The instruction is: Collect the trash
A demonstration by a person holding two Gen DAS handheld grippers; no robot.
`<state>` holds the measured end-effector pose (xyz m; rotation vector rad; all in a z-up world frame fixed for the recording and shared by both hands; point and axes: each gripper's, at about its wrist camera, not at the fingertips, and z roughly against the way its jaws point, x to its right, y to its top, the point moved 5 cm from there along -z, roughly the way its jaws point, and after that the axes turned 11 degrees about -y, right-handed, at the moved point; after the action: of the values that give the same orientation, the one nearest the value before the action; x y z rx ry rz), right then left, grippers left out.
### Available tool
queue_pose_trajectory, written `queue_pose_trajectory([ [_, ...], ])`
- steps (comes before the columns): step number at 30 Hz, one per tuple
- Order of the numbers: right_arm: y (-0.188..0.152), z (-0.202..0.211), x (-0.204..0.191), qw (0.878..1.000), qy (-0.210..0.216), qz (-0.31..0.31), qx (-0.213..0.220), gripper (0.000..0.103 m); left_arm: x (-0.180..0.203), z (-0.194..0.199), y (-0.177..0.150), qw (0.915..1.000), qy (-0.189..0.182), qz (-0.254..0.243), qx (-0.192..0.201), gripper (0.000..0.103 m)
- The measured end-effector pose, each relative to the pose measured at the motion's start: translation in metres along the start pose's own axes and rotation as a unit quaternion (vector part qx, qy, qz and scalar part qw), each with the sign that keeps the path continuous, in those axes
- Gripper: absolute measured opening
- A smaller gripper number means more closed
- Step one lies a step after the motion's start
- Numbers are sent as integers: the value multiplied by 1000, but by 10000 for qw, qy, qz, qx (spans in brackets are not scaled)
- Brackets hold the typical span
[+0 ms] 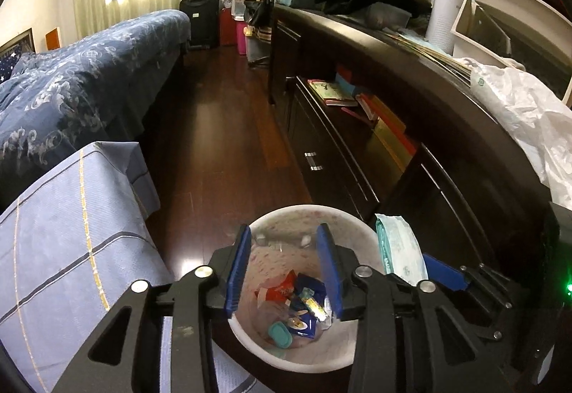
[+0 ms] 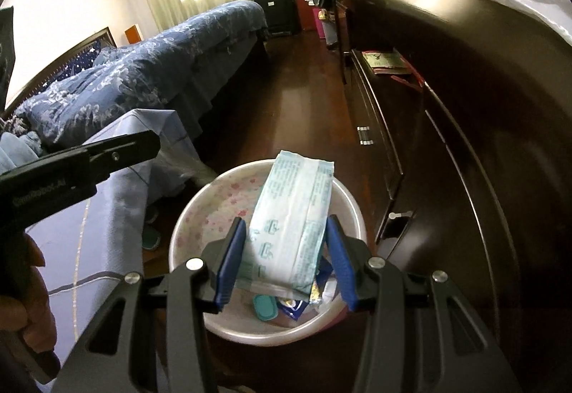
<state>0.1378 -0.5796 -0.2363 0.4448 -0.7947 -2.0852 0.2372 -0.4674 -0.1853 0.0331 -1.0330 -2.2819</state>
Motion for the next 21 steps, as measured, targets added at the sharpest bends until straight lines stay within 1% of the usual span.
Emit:
queue_pose_trajectory([
  [1, 0, -2, -1, 10000, 7, 7, 10, 49, -1, -1, 0, 10000, -9, 34, -4, 48],
  [4, 0, -9, -2, 10000, -13, 39, -9, 51, -4, -1, 2, 9999, 5, 101, 40, 57],
  [6, -3, -13, 0, 10000, -42, 29, -46, 57, -5, 2, 3, 9999, 48, 111, 96, 63],
  [8, -4, -15, 1, 10000, -31, 22, -59, 60, -7, 8, 3, 9997, 78, 113, 179, 68],
  [9, -5, -16, 1, 10000, -31, 8, -68, 61, -8, 11, 4, 9997, 92, 113, 219, 74],
  [10, -6, -17, 1, 10000, -26, -4, -87, 61, -9, 14, 4, 9995, 105, 112, 265, 77],
  [12, -7, -16, 0, 10000, 1, -16, -96, 62, -10, 20, 5, 9992, 155, 94, 347, 79],
  [19, -7, -1, -6, 9999, -69, 85, 40, 69, -12, 42, 6, 9974, 379, 20, 613, 98],
  [21, -7, 7, -7, 9999, -82, 66, 69, 72, -14, 49, 6, 9966, 485, -6, 672, 99],
])
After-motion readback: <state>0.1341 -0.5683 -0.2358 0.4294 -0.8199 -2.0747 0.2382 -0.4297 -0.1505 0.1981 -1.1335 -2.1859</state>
